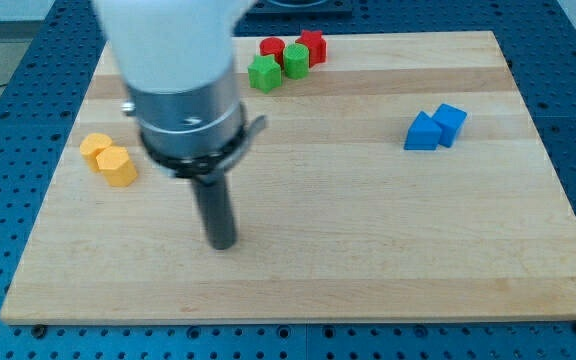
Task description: Slightly move the red circle towards the green star
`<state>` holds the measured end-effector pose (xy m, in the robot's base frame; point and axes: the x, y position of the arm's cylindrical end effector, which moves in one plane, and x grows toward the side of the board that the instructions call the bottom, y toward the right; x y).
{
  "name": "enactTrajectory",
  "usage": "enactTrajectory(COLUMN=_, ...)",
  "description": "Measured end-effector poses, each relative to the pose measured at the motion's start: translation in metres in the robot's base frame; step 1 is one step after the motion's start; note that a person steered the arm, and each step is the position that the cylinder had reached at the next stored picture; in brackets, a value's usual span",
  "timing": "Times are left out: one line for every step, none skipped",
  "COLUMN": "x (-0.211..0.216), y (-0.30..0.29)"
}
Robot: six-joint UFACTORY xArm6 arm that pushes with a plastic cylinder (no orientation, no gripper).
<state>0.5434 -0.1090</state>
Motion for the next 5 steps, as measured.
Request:
enactTrajectory(x=0.000, y=-0.046)
enactTrajectory(x=0.000, y=-0.050)
enactTrajectory(x=0.000, y=-0.058)
enactTrajectory(x=0.000, y=-0.060)
enactTrajectory(x=0.000, y=-0.088)
